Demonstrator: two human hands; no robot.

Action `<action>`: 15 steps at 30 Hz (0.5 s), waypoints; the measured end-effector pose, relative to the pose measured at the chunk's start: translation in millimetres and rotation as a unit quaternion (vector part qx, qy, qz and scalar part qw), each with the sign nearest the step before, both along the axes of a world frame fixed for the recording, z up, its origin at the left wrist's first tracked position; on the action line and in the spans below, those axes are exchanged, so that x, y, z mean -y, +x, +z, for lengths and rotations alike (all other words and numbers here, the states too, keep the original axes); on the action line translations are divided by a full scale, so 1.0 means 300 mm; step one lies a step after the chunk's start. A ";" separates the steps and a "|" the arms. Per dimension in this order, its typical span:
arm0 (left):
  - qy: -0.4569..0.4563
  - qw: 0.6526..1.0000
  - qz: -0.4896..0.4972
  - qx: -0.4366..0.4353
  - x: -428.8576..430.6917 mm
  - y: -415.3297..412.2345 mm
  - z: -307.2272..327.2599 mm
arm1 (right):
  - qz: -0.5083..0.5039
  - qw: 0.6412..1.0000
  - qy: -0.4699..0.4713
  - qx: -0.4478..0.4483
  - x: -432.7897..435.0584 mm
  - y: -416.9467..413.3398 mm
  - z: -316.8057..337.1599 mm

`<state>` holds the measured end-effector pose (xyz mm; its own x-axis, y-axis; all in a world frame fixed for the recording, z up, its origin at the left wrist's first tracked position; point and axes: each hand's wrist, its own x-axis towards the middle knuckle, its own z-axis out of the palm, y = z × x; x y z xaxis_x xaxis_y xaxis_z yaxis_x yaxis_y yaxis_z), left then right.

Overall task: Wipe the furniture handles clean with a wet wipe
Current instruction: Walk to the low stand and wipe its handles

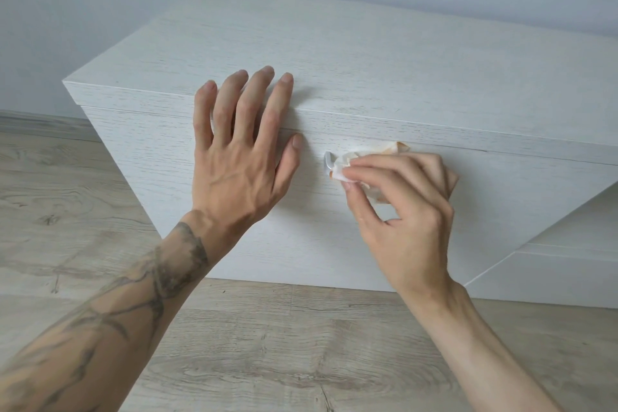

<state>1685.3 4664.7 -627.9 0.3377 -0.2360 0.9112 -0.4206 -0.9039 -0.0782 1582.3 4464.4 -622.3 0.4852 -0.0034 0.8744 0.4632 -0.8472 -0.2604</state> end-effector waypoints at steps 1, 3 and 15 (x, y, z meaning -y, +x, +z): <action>0.000 1.000 0.001 0.000 0.001 0.000 0.000 | -0.006 1.000 -0.012 0.007 0.004 -0.003 -0.008; 0.001 1.000 0.000 0.001 0.002 0.000 0.000 | -0.012 0.999 -0.024 0.028 0.016 -0.009 -0.019; 0.000 1.000 0.003 0.008 -0.002 0.003 -0.002 | -0.050 0.997 -0.002 0.056 -0.024 0.007 0.000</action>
<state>1686.3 4665.3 -628.5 0.3249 -0.2344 0.9163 -0.4136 -0.9065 -0.0853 1584.3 4471.5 -622.2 0.3820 -0.0432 0.9231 0.4023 -0.8915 -0.2083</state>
